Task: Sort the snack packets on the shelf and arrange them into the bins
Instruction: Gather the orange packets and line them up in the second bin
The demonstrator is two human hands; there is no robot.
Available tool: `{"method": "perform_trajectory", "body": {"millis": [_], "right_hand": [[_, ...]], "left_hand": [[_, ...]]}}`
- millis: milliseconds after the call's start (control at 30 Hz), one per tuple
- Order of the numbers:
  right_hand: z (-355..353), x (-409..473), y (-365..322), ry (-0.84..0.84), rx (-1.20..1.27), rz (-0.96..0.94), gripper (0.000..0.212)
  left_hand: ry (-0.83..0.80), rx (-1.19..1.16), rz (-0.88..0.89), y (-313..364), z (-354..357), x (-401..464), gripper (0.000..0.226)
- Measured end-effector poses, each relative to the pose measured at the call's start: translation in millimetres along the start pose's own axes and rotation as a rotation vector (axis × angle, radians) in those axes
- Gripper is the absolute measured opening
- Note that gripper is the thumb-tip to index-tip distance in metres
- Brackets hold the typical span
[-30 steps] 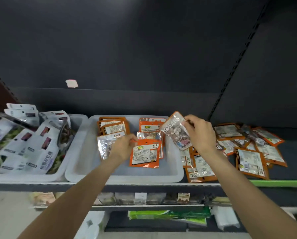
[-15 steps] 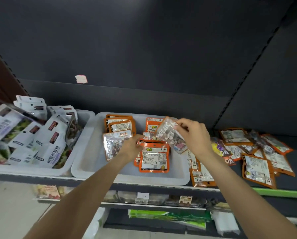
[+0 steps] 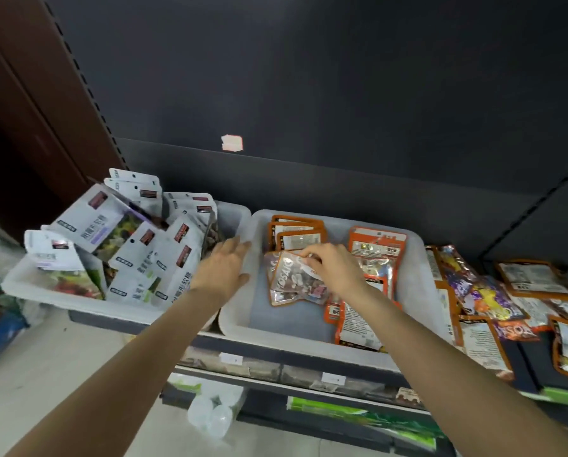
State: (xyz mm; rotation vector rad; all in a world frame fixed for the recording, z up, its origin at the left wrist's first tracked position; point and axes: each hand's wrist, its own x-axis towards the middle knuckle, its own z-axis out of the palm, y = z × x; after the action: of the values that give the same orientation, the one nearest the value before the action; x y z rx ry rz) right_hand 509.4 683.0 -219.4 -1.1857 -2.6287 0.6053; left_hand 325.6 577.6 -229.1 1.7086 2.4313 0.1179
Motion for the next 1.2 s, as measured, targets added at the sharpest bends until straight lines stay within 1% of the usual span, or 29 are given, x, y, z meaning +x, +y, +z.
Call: {"method": "perform_trajectory", "body": {"millis": [100,267,433,500,633,767,833,967,1100,1200], "right_hand": [[20,18,-16,-0.029,-0.004,0.052,0.023],[50,32,-30,-0.025,-0.046,0.101,0.022],[51,34,-37,0.018,-0.072,0.099,0.027],[44,25,-35,0.049,-0.048,0.112,0.030],[19,-2,-20,0.206,-0.005,0.153,0.028],[-11,-43,19,0.369,0.034,0.263,0.029],[-26,-65,48,0.410,0.042,0.308,0.027],[-49,-103,120,0.385,-0.025,0.392,0.028],[-74,-142,215,0.364,-0.021,0.500,0.029],[-95,-160,285,0.322,-0.033,0.549,0.032]], "left_hand": [[-0.022,0.098,0.070,-11,-3,7,0.067],[0.022,0.116,0.110,-21,2,8,0.066],[0.065,0.085,0.139,-26,2,6,0.059],[0.074,0.055,0.125,-25,1,5,0.056],[0.143,-0.036,0.125,-6,-6,5,0.045],[0.186,-0.189,0.183,47,-15,2,0.037],[0.186,-0.264,0.228,83,-17,-1,0.034],[0.159,-0.329,0.351,168,-6,4,0.036],[0.071,-0.366,0.418,273,20,17,0.035],[-0.005,-0.340,0.410,347,46,33,0.035]]}}
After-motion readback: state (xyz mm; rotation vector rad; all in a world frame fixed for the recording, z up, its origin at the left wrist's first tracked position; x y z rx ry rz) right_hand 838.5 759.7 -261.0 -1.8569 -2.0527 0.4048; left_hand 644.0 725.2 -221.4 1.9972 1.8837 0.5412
